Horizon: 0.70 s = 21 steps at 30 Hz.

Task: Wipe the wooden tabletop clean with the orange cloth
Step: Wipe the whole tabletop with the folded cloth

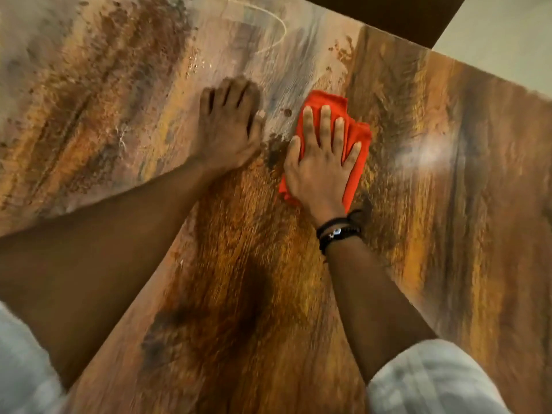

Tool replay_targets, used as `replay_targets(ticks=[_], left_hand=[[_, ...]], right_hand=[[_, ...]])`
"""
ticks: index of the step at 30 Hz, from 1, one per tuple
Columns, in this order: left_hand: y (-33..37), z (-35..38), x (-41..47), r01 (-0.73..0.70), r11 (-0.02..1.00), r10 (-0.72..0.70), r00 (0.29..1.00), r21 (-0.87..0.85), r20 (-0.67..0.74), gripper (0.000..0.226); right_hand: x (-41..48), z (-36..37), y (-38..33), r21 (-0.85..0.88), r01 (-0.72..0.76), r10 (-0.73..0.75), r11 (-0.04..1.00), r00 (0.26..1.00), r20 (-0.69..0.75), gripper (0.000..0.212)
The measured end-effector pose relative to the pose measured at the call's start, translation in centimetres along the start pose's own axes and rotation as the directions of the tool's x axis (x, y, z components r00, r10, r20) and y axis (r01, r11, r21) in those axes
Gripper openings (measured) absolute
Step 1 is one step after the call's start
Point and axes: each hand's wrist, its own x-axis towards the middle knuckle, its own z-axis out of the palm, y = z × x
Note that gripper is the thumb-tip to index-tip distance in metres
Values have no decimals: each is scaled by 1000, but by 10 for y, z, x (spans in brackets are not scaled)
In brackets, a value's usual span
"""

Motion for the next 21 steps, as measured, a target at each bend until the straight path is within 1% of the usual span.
replay_targets(ticks=[2, 6, 10, 14, 17, 20, 21], left_hand=[[0, 4, 2, 0, 1000, 0, 1000, 11, 7, 57], [-1, 7, 3, 19, 1000, -19, 1000, 4, 21, 57], [-1, 7, 2, 16, 1000, -16, 1000, 16, 11, 57], [1, 5, 0, 22, 1000, -22, 1000, 23, 21, 57], [3, 2, 0, 27, 999, -28, 999, 26, 20, 58], [4, 2, -1, 29, 999, -30, 999, 34, 20, 58], [3, 2, -1, 30, 999, -30, 999, 31, 21, 58]], right_hand=[[46, -2, 2, 10, 4, -4, 1000, 1000, 25, 61], [133, -6, 2, 50, -37, 35, 998, 999, 40, 58], [181, -10, 2, 72, -63, 57, 995, 996, 74, 58], [152, -12, -1, 46, -28, 24, 999, 997, 79, 58], [88, -8, -9, 52, 22, -25, 998, 998, 56, 58], [12, 0, -17, 53, 70, -70, 996, 997, -15, 59], [-4, 1, -17, 50, 78, -77, 996, 997, -15, 59]])
